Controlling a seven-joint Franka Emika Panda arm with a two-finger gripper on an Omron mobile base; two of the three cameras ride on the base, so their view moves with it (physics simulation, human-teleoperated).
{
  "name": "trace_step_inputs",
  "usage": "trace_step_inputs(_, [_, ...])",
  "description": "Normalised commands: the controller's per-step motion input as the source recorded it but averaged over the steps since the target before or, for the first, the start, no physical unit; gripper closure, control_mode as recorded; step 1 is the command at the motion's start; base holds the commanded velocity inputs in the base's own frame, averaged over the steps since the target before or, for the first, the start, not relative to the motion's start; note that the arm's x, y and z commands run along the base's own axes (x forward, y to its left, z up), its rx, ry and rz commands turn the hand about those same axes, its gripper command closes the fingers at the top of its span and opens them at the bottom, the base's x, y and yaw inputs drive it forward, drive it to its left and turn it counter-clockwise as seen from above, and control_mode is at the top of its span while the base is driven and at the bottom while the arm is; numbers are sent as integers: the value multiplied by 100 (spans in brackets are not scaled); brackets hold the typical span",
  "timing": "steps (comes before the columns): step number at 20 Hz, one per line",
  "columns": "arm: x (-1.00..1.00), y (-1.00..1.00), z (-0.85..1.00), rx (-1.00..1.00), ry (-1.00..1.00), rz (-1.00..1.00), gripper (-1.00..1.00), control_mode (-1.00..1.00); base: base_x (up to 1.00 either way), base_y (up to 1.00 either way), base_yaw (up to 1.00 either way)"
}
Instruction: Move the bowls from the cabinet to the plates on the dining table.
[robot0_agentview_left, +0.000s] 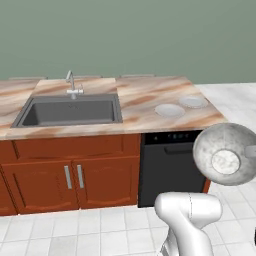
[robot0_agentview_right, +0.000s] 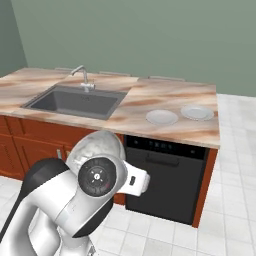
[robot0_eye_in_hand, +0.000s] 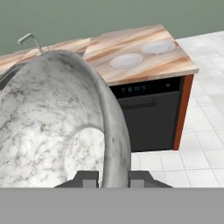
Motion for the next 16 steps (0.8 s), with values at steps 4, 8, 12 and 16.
trace_step_inputs(4, [0, 0, 0, 0, 0, 0, 100, 100, 5, 0, 0])
trace_step_inputs(8, [0, 0, 0, 0, 0, 0, 100, 100, 39, 0, 0])
trace_step_inputs(12, [0, 0, 0, 0, 0, 0, 100, 100, 63, 0, 0])
trace_step_inputs(16, [0, 0, 0, 0, 0, 0, 100, 100, 71, 0, 0])
